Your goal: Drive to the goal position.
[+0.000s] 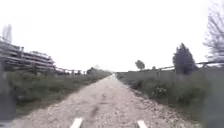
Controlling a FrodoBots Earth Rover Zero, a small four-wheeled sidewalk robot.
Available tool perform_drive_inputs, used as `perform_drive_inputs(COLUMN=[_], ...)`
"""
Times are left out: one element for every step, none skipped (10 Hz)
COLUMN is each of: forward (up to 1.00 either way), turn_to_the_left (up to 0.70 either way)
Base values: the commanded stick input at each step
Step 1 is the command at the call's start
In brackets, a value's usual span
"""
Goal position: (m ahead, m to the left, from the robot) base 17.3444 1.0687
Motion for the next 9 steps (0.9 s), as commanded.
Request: perform_drive_inputs(forward=[0.70,0.70,0.70,0.70,0.70,0.70,0.70,0.70,0.70], turn_to_the_left=[0.00,0.00,0.00,-0.04,-0.25,-0.17,0.00,0.00,0.00])
